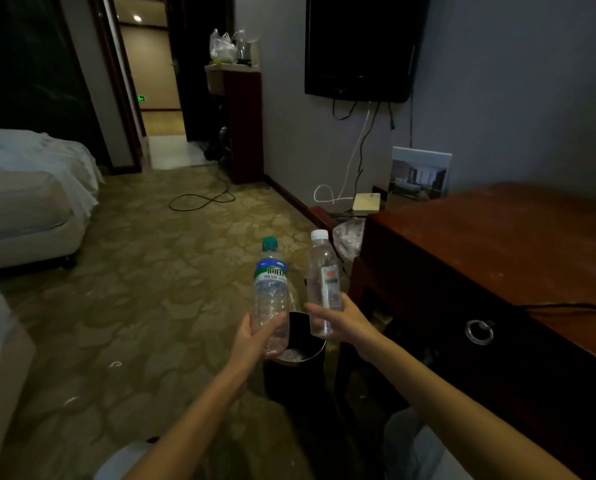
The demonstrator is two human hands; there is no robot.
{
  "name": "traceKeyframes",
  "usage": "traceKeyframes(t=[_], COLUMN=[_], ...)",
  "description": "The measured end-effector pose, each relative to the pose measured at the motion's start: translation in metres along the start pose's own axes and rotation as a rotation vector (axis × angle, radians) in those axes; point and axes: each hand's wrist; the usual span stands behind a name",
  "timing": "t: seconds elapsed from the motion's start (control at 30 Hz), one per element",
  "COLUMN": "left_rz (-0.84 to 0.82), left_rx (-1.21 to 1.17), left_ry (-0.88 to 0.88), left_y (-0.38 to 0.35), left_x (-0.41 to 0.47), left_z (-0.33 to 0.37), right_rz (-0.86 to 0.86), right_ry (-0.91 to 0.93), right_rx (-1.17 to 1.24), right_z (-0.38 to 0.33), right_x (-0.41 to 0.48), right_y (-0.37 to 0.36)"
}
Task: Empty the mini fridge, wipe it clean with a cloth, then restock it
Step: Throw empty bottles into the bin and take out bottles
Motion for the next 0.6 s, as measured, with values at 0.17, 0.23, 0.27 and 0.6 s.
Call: traceKeyframes(t=[0.17,0.23,0.27,0.6], left_rz=[0.081,0.117,0.129,0.321], left_rx=[0.018,-0.018,-0.03,0.132], left_ry=[0.123,0.189,0.218,0.278], left_y=[0.002,0.005,0.007,0.038], left_x=[0.056,0.076,0.087,0.187], left_z=[-0.038,-0.052,-0.059,-0.091], right_rz=[0.079,0.084,0.09,0.253], right_ry=[-0.088,-0.126,-0.149,-0.302], right_rx=[-0.021,-0.045,-0.058,-0.271], right_z=[0.035,0.051,0.06,0.123], right_x=[0.049,0.071,0.083,0.198], right_y=[0.011,0.014,0.016,0.032])
Point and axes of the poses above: each hand's wrist, its own x-axis towards the middle knuckle, its own y-axis out of the back of the hand, z = x × y, and after that the axes turned 1 degree about x, right-handed
